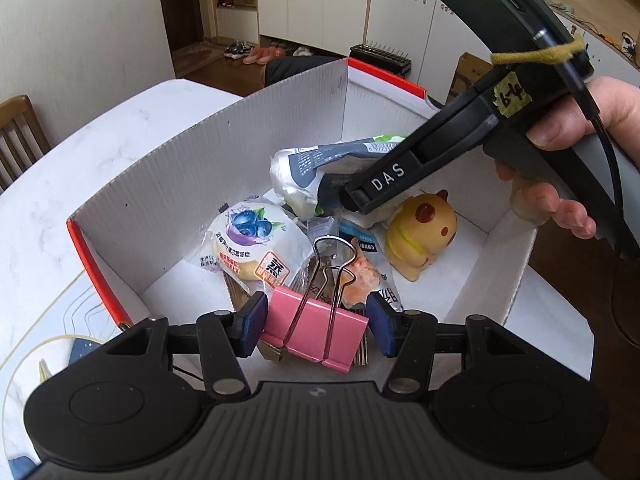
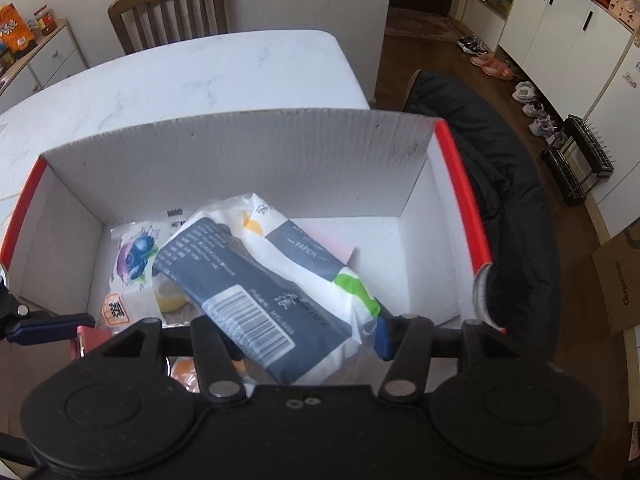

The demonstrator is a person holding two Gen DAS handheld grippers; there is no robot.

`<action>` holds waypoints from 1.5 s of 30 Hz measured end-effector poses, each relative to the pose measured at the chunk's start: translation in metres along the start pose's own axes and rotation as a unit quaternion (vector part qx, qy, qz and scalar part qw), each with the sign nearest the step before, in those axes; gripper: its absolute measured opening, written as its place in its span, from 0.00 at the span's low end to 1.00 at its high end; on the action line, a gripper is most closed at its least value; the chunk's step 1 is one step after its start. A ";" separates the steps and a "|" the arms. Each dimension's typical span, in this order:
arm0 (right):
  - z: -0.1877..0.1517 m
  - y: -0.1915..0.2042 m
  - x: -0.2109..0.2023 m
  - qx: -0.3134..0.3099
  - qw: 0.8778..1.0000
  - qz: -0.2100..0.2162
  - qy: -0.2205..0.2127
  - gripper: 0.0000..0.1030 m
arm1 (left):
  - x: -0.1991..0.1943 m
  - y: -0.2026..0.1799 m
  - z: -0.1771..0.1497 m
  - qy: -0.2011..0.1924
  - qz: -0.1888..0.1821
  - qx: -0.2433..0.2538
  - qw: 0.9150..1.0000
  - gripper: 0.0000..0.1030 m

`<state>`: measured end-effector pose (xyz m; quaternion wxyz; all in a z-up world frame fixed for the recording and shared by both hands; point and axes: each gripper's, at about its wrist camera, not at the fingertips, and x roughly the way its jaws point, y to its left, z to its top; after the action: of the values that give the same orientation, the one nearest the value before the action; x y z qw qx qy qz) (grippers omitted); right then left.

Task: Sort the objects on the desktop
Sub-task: 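Lower both tools into the box and open them to release clip and wipes, then withdraw both open tools up and out of the box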

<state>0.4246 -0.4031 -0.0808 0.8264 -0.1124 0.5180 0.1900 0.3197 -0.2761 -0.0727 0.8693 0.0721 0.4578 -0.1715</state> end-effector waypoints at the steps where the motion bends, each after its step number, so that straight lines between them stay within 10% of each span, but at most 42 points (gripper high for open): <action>1: 0.000 0.000 0.001 0.000 1.000 0.000 0.001 0.54 | 0.001 0.000 0.000 0.001 0.000 -0.001 1.000 0.52; 17: -0.006 0.000 -0.017 -0.002 0.999 0.035 -0.005 0.79 | -0.004 0.000 0.000 -0.002 -0.008 -0.008 1.000 0.52; 45: -0.046 0.025 -0.126 0.022 0.990 0.077 -0.116 0.83 | -0.092 0.021 -0.021 -0.087 -0.039 -0.051 0.994 0.64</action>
<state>0.3273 -0.4224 0.0128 0.8661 -0.0315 0.4296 0.2535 0.2634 -0.2289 -0.0097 0.9010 -0.0058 0.3911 -0.1875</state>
